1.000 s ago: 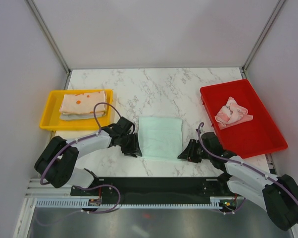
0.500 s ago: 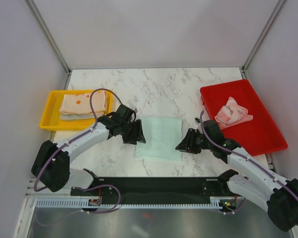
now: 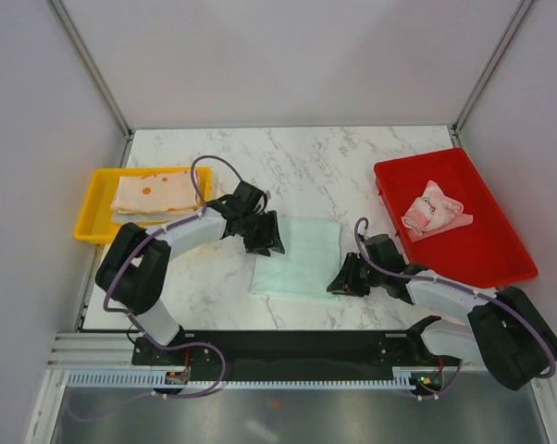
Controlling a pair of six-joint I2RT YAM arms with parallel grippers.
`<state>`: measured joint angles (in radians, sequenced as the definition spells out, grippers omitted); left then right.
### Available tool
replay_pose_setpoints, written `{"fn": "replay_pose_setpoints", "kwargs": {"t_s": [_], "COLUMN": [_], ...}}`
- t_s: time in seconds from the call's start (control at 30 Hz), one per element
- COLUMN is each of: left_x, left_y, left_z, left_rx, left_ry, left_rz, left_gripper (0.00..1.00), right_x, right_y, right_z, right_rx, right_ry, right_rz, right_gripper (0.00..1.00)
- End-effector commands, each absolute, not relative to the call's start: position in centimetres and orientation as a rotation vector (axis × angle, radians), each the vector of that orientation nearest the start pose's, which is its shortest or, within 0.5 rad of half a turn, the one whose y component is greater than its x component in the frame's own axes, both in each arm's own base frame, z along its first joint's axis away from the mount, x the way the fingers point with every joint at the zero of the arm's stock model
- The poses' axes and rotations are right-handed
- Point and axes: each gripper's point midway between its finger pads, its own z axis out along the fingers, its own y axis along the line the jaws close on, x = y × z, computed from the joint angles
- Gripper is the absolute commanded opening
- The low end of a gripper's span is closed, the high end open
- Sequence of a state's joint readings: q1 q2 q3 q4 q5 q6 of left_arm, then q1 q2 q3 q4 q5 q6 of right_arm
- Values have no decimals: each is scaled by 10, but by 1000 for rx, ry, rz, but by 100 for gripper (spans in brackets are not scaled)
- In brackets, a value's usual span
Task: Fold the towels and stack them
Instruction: Fold the towel
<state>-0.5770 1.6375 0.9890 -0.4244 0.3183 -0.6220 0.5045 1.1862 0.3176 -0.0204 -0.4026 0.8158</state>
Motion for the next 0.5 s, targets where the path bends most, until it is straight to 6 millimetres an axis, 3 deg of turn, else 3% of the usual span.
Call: {"fn": "replay_pose_setpoints", "kwargs": {"t_s": [0.0, 0.03, 0.1, 0.17, 0.2, 0.27, 0.3, 0.33, 0.4, 0.47], "left_x": [300, 310, 323, 338, 343, 355, 359, 363, 368, 372], "left_y": [-273, -277, -275, -271, -269, -263, -261, -261, -261, -264], "left_z": [74, 83, 77, 73, 70, 68, 61, 62, 59, 54], "left_rx": [127, 139, 131, 105, 90, 51, 48, 44, 29, 24], "left_ry": [2668, 2636, 2640, 2643, 2646, 2643, 2654, 2649, 2656, 2659], "left_rz": [-826, -832, -803, -790, -785, -782, -772, -776, -802, -812], "left_gripper": [54, 54, 54, 53, 53, 53, 53, 53, 53, 53], "right_x": [178, 184, 206, 220, 241, 262, 281, 295, 323, 340], "right_y": [199, 203, 203, 201, 202, 201, 204, 208, 211, 205], "right_z": [22, 35, 72, 85, 104, 92, 102, 92, 98, 75], "right_rx": [184, 189, 198, 167, 166, 144, 143, 128, 95, 110], "right_ry": [2589, 2545, 2442, 2415, 2361, 2397, 2365, 2373, 2332, 2379], "right_rz": [962, 989, 966, 902, 860, 769, 762, 746, 711, 645], "right_gripper": [31, 31, 31, 32, 32, 29, 29, 28, 27, 25]}}
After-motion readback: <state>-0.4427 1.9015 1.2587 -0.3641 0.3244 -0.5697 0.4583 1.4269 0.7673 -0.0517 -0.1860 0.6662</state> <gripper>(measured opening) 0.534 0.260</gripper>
